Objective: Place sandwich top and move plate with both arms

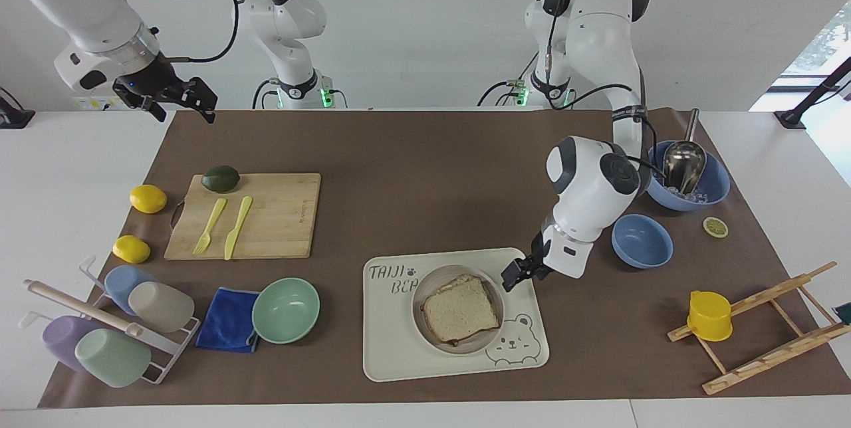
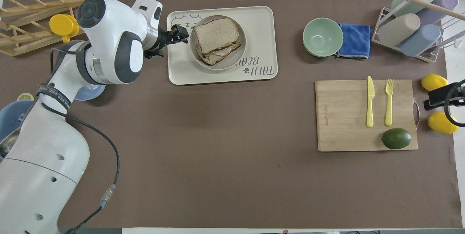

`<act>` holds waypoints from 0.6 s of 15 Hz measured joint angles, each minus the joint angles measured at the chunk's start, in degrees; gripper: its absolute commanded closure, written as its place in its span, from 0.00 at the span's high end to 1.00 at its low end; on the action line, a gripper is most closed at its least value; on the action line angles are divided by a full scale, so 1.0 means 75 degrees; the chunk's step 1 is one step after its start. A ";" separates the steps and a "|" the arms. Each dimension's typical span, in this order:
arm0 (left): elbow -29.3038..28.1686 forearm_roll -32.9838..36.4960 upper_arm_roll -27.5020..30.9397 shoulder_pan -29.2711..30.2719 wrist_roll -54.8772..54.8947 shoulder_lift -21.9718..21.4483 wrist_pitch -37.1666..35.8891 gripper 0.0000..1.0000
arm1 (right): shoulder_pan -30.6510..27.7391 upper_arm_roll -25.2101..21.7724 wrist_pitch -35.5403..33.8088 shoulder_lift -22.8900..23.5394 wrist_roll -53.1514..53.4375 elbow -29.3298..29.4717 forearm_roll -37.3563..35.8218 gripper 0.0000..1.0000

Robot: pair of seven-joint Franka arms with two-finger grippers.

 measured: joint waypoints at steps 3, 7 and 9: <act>-0.0004 0.0117 0.0496 0.0045 0.0000 -0.0538 -0.0535 1.00 | 0.0000 0.0000 0.0000 0.0000 0.0000 0.0000 0.0000 1.00; -0.0016 0.0818 0.0926 0.0096 0.0116 -0.1178 -0.1382 1.00 | 0.0000 0.0000 0.0000 0.0000 0.0000 0.0000 0.0000 1.00; -0.0015 0.1145 0.0997 0.0096 0.0220 -0.1468 -0.1834 1.00 | 0.0000 0.0000 0.0000 0.0000 0.0000 0.0000 0.0000 1.00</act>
